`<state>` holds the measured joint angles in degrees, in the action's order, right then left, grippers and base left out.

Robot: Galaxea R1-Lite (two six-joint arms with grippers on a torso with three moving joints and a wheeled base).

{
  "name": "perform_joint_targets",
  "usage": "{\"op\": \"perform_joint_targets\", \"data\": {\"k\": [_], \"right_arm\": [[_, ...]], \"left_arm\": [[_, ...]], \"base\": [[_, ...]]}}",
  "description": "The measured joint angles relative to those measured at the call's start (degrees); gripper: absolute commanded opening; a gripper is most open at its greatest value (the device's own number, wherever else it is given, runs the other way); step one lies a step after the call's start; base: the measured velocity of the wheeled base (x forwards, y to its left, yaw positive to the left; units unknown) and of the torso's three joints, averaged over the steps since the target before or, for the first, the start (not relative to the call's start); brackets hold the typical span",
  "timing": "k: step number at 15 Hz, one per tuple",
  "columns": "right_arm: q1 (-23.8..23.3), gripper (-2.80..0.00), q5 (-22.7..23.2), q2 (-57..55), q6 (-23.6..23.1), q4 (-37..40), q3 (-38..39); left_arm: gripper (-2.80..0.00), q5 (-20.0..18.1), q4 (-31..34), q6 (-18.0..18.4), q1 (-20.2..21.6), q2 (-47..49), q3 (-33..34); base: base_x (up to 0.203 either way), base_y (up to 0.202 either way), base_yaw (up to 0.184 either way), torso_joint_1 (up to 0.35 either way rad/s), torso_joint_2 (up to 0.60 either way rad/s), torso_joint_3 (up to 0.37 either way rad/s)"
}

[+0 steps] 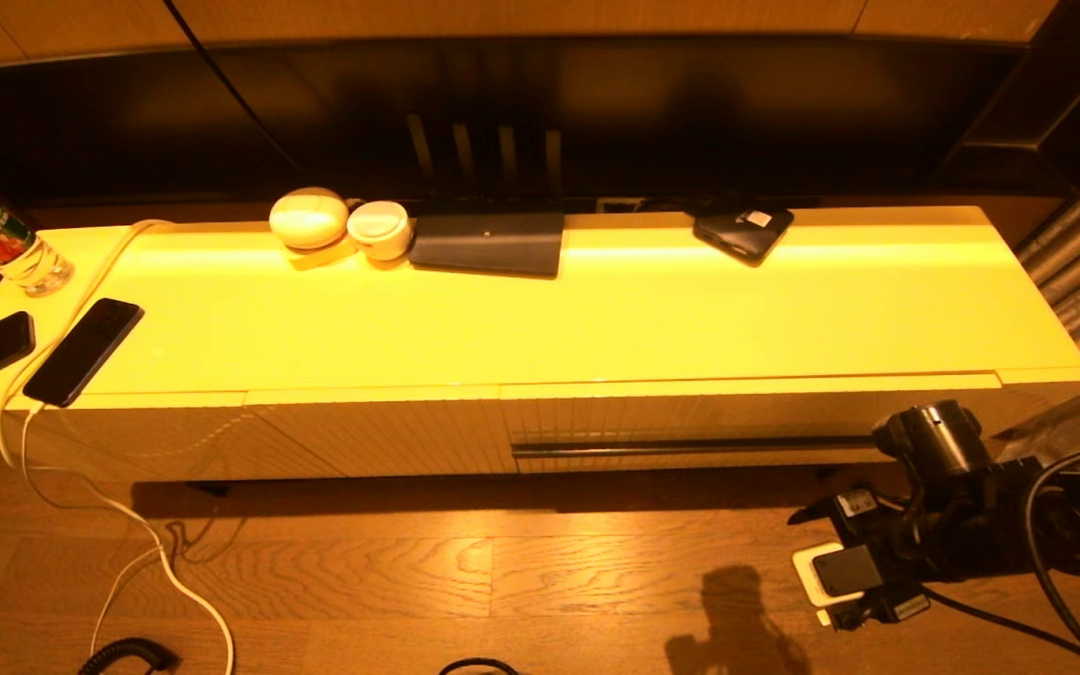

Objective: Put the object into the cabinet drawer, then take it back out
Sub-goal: Open the drawer

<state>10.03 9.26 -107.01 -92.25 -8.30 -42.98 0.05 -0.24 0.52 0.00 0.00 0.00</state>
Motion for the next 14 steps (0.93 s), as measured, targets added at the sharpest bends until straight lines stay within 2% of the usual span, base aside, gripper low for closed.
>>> {"op": "perform_joint_targets", "data": {"k": [3,10,14], "right_arm": [[-1.2,0.00,-0.1,-3.2,0.6,-0.1,-3.1],[-3.0,0.00,-0.2,-10.1,5.3,-4.1,-8.4],[-3.6,0.00,-0.2,-12.3,5.3,-4.4,-11.7]], "left_arm": [[-2.80,0.0,0.0,0.0,0.0,0.0,0.0],[-2.80,0.0,0.0,0.0,0.0,0.0,0.0],[-2.80,0.0,0.0,0.0,0.0,0.0,0.0]], "base": [[0.000,0.000,0.000,0.000,0.00,0.000],[0.000,0.000,0.000,0.000,0.00,0.000],[0.000,0.000,0.000,0.000,0.00,0.000]]}}
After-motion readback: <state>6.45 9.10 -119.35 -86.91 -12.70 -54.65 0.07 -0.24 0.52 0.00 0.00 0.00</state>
